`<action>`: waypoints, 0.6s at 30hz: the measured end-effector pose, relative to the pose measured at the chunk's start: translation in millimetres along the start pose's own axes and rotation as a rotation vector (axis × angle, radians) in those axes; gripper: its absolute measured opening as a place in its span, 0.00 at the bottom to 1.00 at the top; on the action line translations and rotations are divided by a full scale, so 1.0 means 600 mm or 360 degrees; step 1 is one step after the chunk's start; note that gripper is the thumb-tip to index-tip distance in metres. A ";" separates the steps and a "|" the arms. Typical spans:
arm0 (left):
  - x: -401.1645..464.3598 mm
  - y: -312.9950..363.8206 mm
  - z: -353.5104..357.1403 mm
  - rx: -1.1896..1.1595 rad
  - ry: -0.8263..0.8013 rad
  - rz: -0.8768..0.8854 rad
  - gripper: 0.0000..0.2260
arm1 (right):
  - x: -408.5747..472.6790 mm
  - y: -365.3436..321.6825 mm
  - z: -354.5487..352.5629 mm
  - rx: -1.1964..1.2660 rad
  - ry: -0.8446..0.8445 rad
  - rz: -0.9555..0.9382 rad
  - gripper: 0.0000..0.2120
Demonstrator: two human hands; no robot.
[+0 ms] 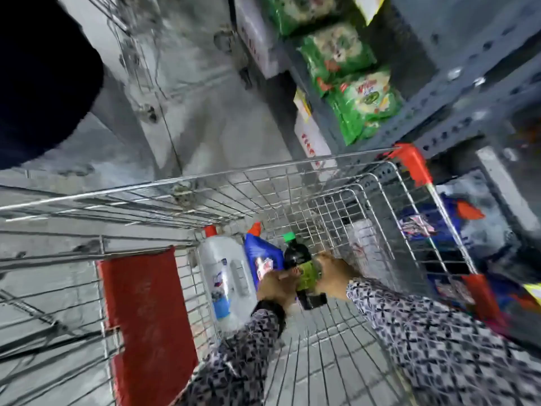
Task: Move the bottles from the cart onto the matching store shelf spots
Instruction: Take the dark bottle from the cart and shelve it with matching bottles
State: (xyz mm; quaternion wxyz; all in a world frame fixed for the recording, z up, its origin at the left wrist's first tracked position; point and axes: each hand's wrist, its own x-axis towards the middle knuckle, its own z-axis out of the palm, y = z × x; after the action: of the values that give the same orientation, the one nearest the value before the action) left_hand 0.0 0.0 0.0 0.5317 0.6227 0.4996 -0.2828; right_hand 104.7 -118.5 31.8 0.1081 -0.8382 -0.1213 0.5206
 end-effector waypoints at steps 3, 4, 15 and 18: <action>0.037 -0.013 0.002 -0.0146 -0.0014 -0.0024 0.11 | 0.047 0.003 0.040 0.0023 0.0092 0.0117 0.37; 0.044 -0.018 0.002 -0.0210 -0.0037 -0.0075 0.11 | 0.054 0.000 0.051 0.0038 0.0127 0.0159 0.39; -0.178 0.063 -0.073 -0.0794 -0.0520 0.0123 0.12 | -0.164 -0.044 -0.052 0.0845 0.0266 -0.0078 0.35; -0.340 0.109 -0.115 -0.0913 -0.0601 0.0471 0.24 | -0.346 -0.064 -0.097 0.1306 0.0493 -0.0348 0.37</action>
State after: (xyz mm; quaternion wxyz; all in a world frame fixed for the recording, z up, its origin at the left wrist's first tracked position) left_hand -21.5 3.6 224.0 0.8024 0.4508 0.3563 -0.1613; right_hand 64.5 -150.7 244.6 0.5027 -0.7762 0.0250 0.3796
